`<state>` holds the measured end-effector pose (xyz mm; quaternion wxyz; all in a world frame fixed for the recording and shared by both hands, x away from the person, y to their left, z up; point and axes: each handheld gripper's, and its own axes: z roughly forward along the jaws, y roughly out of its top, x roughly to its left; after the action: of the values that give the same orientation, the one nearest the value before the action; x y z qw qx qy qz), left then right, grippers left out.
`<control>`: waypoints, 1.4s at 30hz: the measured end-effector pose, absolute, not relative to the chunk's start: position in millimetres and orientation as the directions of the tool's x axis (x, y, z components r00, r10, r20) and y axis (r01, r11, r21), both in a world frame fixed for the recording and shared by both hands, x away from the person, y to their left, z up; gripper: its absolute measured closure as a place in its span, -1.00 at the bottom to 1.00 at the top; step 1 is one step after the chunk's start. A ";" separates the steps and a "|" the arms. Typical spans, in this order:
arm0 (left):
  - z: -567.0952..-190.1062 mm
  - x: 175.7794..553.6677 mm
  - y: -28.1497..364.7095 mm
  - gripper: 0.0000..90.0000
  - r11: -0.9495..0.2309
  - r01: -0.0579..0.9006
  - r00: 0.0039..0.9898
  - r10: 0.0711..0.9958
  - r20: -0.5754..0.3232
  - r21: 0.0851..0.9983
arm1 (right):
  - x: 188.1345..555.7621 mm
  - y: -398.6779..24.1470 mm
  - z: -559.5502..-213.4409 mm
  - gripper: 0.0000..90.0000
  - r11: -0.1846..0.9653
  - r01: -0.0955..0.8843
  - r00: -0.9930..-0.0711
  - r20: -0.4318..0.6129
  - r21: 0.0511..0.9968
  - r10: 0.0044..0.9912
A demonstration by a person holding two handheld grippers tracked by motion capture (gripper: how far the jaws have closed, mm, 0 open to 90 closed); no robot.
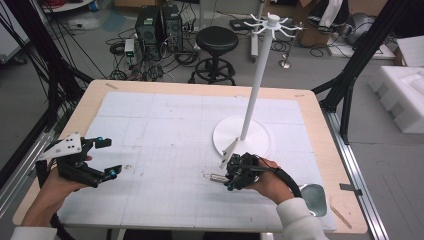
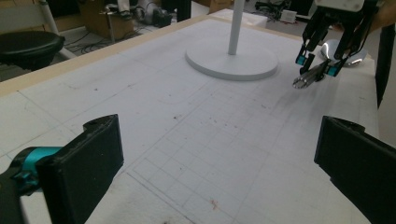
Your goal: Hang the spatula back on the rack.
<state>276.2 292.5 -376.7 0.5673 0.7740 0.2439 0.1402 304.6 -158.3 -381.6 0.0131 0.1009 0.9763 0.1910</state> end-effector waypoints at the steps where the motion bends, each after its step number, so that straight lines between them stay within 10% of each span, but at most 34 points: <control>1: -376.8 276.0 292.2 -0.96 -0.238 0.218 0.842 0.536 -0.060 0.946 | 304.7 -160.1 -378.2 0.55 0.905 0.185 -0.981 0.016 0.383 0.193; 42: -376.7 275.2 294.1 -0.96 -0.231 0.218 0.838 0.542 -0.060 0.948 | 288.9 -237.1 -247.0 0.55 0.650 0.173 -0.953 -0.041 0.740 0.301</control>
<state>275.2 294.1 -376.7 0.5689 0.7716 0.2462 0.1426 288.9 -237.1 -247.0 0.0801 0.1309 0.9046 0.3976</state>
